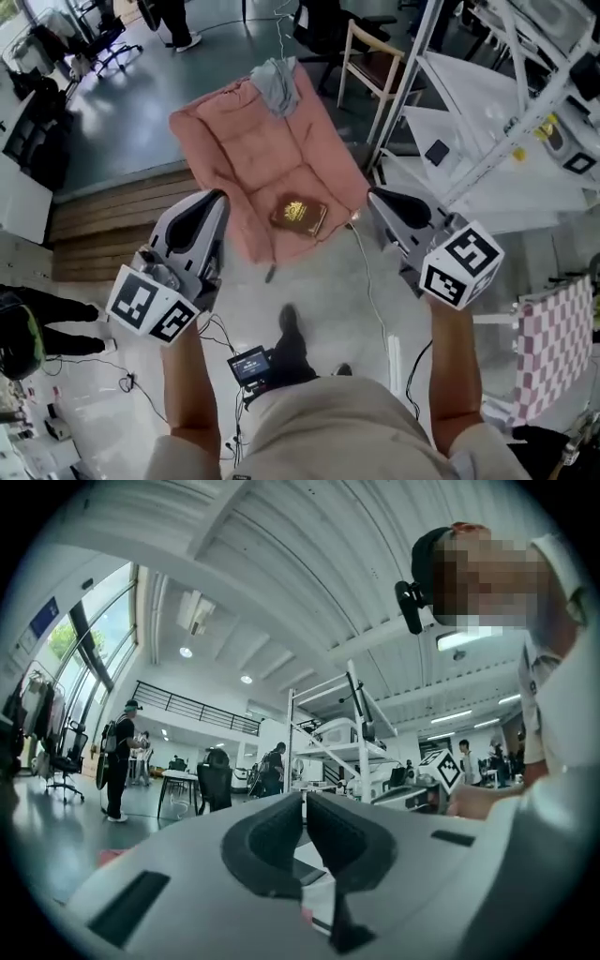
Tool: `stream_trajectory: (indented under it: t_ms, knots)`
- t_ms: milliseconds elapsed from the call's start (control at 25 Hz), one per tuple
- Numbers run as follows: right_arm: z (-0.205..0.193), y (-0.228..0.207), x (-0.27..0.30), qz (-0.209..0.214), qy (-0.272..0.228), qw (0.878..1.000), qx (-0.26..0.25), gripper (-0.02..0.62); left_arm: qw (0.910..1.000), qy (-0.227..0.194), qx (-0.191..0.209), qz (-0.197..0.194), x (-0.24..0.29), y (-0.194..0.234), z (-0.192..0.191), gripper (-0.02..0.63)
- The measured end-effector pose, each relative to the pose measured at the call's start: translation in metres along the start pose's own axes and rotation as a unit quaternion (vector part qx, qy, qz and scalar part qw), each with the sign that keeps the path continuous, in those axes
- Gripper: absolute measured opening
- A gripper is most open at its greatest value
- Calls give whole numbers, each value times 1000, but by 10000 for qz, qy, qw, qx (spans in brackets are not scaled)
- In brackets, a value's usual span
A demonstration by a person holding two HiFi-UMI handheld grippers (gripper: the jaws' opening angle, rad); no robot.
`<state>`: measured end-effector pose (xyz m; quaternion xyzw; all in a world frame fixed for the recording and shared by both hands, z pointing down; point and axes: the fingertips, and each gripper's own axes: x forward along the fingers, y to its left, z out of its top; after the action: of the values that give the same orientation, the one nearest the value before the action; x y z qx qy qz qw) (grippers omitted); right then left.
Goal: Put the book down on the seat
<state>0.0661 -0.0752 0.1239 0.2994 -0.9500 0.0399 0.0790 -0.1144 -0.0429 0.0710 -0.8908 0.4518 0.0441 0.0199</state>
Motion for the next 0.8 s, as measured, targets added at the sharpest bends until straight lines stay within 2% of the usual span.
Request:
stream_trajectory:
  t_ms: [160, 360, 800]
  knots:
    - [28, 29, -32, 73, -122, 9996, -263, -14, 9996, -181, 224, 46, -31, -31, 29, 20]
    - [47, 53, -64, 136, -243, 9984, -493, -14, 9987, -227, 417, 161, -60, -60, 45, 20]
    - [50, 63, -99, 187, -290, 9978, -569, -14, 9984, -233, 461, 211, -66, -91, 49, 18]
